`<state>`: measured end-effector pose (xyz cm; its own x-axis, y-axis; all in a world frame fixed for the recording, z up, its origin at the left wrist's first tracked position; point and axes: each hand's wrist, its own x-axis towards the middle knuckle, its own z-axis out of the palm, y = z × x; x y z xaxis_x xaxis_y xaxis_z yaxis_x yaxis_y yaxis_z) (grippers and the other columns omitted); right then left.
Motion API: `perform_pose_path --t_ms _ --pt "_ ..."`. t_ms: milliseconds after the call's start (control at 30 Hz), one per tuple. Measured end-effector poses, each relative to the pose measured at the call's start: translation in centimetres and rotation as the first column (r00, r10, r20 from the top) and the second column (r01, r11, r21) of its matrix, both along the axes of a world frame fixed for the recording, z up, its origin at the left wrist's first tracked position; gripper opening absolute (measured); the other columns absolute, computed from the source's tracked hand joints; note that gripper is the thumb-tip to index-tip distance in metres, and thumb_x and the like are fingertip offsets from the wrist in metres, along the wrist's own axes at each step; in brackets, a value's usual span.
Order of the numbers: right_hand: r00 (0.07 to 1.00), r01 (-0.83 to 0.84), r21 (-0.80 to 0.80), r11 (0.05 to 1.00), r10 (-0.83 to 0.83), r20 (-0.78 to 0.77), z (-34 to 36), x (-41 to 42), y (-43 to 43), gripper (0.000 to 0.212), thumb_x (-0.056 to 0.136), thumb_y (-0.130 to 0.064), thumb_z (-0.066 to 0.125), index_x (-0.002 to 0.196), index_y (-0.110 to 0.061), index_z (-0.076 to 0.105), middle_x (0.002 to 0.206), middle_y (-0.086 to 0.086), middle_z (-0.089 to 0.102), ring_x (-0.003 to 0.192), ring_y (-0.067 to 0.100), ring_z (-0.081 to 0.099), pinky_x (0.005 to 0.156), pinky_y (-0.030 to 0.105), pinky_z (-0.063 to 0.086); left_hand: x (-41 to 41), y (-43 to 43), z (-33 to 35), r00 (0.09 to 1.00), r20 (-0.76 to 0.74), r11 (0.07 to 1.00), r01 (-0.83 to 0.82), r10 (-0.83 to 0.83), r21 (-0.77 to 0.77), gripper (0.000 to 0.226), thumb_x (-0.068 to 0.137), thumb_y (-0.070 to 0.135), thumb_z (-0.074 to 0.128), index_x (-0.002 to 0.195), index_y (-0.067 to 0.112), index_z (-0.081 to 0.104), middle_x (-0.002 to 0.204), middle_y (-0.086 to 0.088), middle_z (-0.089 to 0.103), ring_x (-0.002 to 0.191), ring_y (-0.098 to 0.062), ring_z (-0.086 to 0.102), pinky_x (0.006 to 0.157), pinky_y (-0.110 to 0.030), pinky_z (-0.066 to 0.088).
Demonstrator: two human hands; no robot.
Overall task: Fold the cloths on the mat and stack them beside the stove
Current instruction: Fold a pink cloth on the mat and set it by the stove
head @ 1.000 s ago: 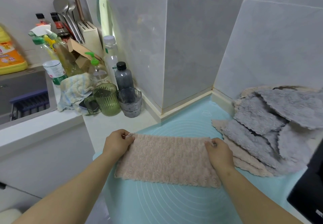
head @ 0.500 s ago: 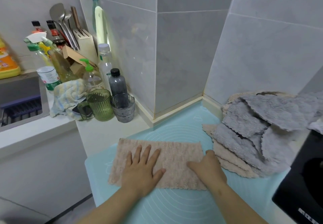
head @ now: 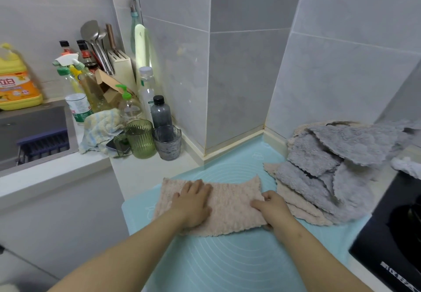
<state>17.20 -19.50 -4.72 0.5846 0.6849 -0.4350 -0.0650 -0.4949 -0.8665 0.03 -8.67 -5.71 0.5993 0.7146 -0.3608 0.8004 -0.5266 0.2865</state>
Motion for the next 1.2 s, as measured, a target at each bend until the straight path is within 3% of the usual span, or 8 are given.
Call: perform_pose_path --t_ms 100,200,300,400,533,667,933,1200 --pt "0.997 -0.036 0.119 0.992 0.043 -0.06 1.8 -1.3 0.6 0.007 0.084 -0.007 0.062 0.085 -0.009 0.055 0.082 0.011 0.058 0.071 0.022 0.055 0.06 0.029 0.041 0.1 -0.6 1.9 0.796 0.403 0.869 -0.289 0.451 -0.402 0.032 0.099 0.035 0.037 0.123 0.018 0.05 0.12 -0.001 0.051 0.11 -0.021 0.051 0.095 -0.034 0.04" --pt "0.955 -0.284 0.165 0.945 0.293 -0.036 3.2 -3.3 1.1 0.019 0.083 -0.011 0.065 0.102 -0.016 0.065 0.098 0.003 0.068 0.083 0.016 0.063 0.066 0.028 0.047 0.3 -0.6 3.1 0.386 0.27 0.379 -0.242 0.882 -0.893 0.038 0.095 0.049 0.04 0.107 0.015 0.051 0.091 -0.008 0.055 0.074 -0.02 0.056 0.067 -0.032 0.049" --pt "0.875 -0.47 0.127 0.874 0.48 -0.061 3.9 -4.7 1.2 0.02 0.083 -0.017 0.067 0.102 -0.025 0.066 0.101 -0.005 0.068 0.091 0.01 0.063 0.07 0.022 0.049 -0.3 -0.1 2.8 0.312 0.191 0.236 -0.115 0.931 -0.965 0.048 0.092 0.059 0.039 0.112 0.017 0.048 0.107 -0.011 0.059 0.088 -0.025 0.061 0.071 -0.036 0.052" --pt "0.89 -0.425 0.146 0.893 0.442 -0.111 3.8 -5.1 1.3 0.01 0.086 -0.021 0.064 0.094 -0.018 0.07 0.088 0.001 0.067 0.083 0.011 0.062 0.071 0.024 0.049 -1.1 -0.1 2.4 0.365 0.333 0.418 -0.184 0.869 -0.89 0.048 0.092 0.037 0.054 0.135 0.033 0.033 0.121 -0.001 0.048 0.083 -0.017 0.057 0.063 -0.029 0.05" --pt "0.943 -0.287 0.137 0.948 0.305 -0.136 3.4 -5.0 1.3 0.011 0.089 -0.015 0.059 0.094 -0.012 0.068 0.088 0.006 0.066 0.074 0.014 0.059 0.063 0.022 0.047 -1.7 -0.4 1.5 0.505 0.446 0.623 -0.26 0.739 -0.738 0.028 0.085 -0.005 0.057 0.104 0.016 0.063 0.08 -0.005 0.052 0.057 -0.013 0.047 0.05 -0.02 0.045" --pt "0.959 -0.265 0.121 0.956 0.275 -0.067 3.1 -5.1 1.3 0.013 0.09 -0.014 0.056 0.097 -0.015 0.067 0.087 0.0 0.066 0.073 0.011 0.058 0.061 0.02 0.044 -3.3 -0.1 1.3 0.533 0.571 0.768 -0.285 0.624 -0.574 0.028 0.082 0.0 0.062 0.098 0.022 0.066 0.104 0.003 0.061 0.09 -0.012 0.059 0.083 -0.025 0.049" --pt "0.944 -0.33 0.073 0.941 0.327 0.044 1.2 -6.4 2.6 0.014 0.089 -0.014 0.059 0.1 -0.017 0.066 0.079 -0.002 0.061 0.068 0.009 0.054 0.058 0.015 0.04 -8.3 1.6 0.0 0.511 0.562 0.752 -0.333 0.65 -0.568 0.03 0.076 0.006 0.072 0.092 0.031 0.067 0.113 0.003 0.064 0.091 -0.018 0.063 0.079 -0.03 0.053" --pt "0.737 -0.389 -0.081 0.918 0.363 0.57 -0.7 -8.4 4.1 0.025 0.092 -0.022 0.052 0.115 -0.019 0.061 0.114 -0.005 0.06 0.108 0.011 0.051 0.086 0.02 0.041 -9.2 2.0 -1.4 0.771 0.445 0.889 -0.421 0.456 -0.182 0.029 0.071 0.02 0.071 0.09 0.036 0.057 0.115 0.011 0.052 0.088 -0.009 0.056 0.076 -0.023 0.046"
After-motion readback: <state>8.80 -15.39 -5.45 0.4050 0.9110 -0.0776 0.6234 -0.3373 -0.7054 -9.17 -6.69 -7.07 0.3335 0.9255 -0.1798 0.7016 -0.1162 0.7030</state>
